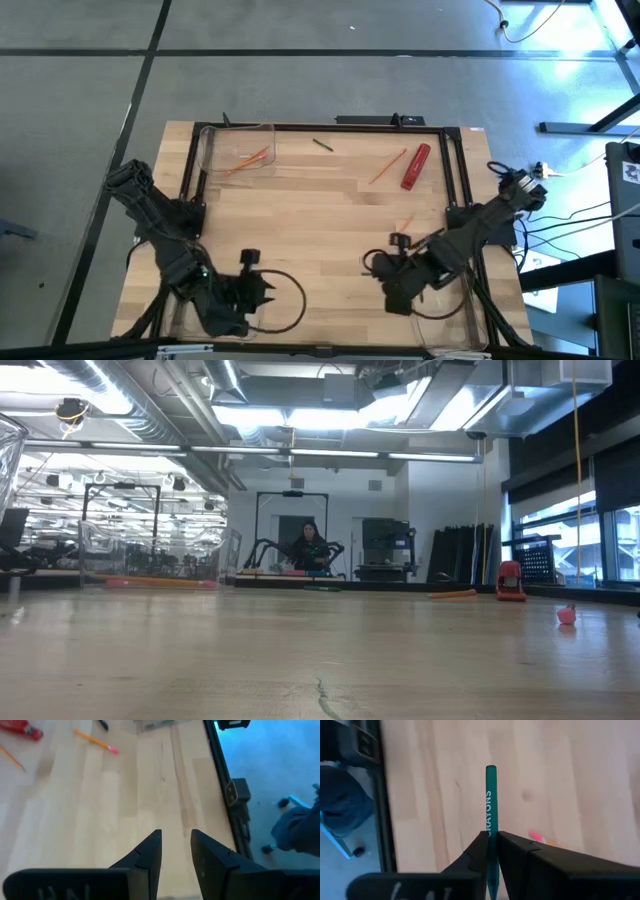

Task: Sort crayons/erasers/pens/pencils in bins
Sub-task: Put the green crayon into the bottom right transparent bin

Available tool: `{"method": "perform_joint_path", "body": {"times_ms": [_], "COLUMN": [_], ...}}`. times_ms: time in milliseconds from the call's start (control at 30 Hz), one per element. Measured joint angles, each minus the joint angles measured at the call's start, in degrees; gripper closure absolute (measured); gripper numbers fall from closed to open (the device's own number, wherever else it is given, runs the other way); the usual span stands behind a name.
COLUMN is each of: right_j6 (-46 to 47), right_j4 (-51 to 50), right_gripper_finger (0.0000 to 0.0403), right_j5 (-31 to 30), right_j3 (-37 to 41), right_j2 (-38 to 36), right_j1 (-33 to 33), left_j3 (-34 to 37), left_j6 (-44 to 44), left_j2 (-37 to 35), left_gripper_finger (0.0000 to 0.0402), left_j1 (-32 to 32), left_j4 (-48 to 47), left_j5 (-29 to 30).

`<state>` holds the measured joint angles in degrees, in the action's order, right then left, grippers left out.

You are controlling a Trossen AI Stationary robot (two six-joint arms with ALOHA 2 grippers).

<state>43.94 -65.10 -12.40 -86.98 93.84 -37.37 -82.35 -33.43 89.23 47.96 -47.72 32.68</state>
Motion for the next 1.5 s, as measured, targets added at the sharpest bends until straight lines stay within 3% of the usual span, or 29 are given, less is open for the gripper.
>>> {"method": "perform_joint_path", "body": {"times_ms": [167, 400, 600, 900, 1133, 1500], "right_j6": [7.52, 19.7, 33.99, 50.83, 56.44, 56.46], "right_j4": [-8.43, -12.61, -16.07, -17.74, -18.43, -19.78], "right_gripper_finger": [0.0364, 0.0364, 0.0364, 0.0364, 0.0365, 0.037], "right_j5": [0.02, 0.23, 3.8, 4.04, 3.17, 5.62], "right_j3": [0.0, 0.0, 0.02, 0.15, 0.2, 0.24], "right_j2": [-3.29, -7.26, -7.08, -5.77, -2.35, 5.39], "right_j1": [-3.29, -10.06, -17.1, -24.16, -25.19, -25.17], "left_j3": [0.0, 0.0, 0.0, 0.0, 0.0, 0.0], "left_j6": [7.09, 11.95, 15.78, 23.59, 26.56, 26.56], "left_j2": [0.0, 0.0, 0.0, 0.02, 0.02, 0.02], "left_gripper_finger": [0.0305, 0.0305, 0.0305, 0.0305, 0.0305, 0.0305], "left_j1": [-3.0, -6.93, -8.87, -10.54, -11.62, -12.74], "left_j4": [3.42, 5.09, 5.44, 10.49, 13.02, 13.27], "left_j5": [-0.07, -0.09, -0.13, -0.17, -0.21, -0.17]}}
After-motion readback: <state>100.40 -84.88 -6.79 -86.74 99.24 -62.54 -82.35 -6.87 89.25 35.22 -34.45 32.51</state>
